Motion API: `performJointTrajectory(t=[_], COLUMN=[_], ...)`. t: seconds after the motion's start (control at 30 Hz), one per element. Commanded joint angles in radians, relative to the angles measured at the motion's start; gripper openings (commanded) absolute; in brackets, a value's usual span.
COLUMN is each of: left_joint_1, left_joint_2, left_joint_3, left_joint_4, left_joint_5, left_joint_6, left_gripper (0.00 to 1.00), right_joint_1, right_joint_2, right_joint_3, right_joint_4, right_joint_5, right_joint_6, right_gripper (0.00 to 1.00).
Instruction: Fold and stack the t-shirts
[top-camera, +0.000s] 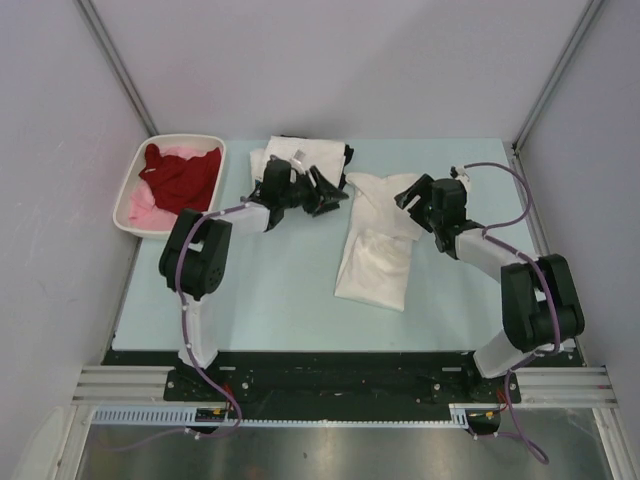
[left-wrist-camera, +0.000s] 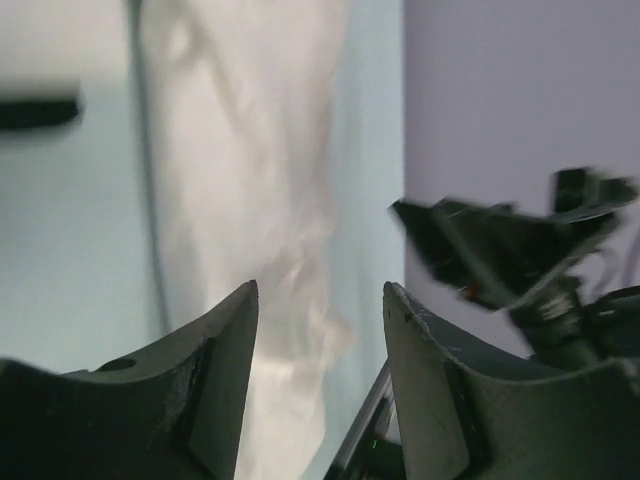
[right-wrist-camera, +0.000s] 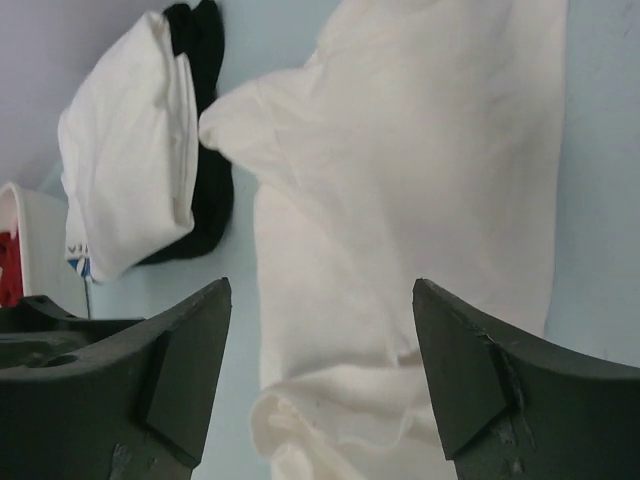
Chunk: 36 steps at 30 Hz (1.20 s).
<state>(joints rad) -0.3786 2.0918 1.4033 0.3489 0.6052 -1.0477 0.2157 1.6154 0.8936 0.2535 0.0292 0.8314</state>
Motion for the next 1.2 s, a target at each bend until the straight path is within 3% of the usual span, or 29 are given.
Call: performJointTrajectory(t=[0.0,0.07,0.17,0.37,0.53,0.7,1.17], left_joint_1=[-0.055,-0.080,-0.105,-0.193,-0.275,-0.287,-0.286], left_joint_2=[-0.258,-0.374,-0.493,-0.526,-0.451,-0.395,-0.306], left_joint_3=[-0.269,-0.424,-0.634,-0.825,-0.854,-0.850,-0.756], left_joint_4=[-0.128,-0.179,-0.096,0.045,0.131,0.180,-0.001], left_joint_5=[-0.068,-0.116,-0.142,-0.124,-0.140,-0.145,-0.301], left_joint_6=[0.150,0.193,0.178,0.157,0.147,0.135,0.157], left_gripper=[0.57,0.57,0.57,0.57,0.57,0.57,0.56], right_joint_1=[0.126,0.175,0.183,0.218,0.260,0.274,0.309], right_joint_2=[-0.210,-0.271,-0.380,-0.541,-0.626,-0.690,-0.721], right_joint_3=[-0.002,-0.031,-0.123,-0.309,-0.390,-0.452,-0.512], right_joint_4=[-0.256,-0.369,-0.422,-0.486,-0.522,-0.522,-0.500], right_joint_5=[0.170,0.222,0.229,0.179,0.175,0.147,0.112], right_joint_6=[-0.199,-0.230,-0.221,-0.146,-0.101,-0.066,-0.017], right_gripper=[0.78,0.80,0.82,0.81,0.81,0.81,0.81])
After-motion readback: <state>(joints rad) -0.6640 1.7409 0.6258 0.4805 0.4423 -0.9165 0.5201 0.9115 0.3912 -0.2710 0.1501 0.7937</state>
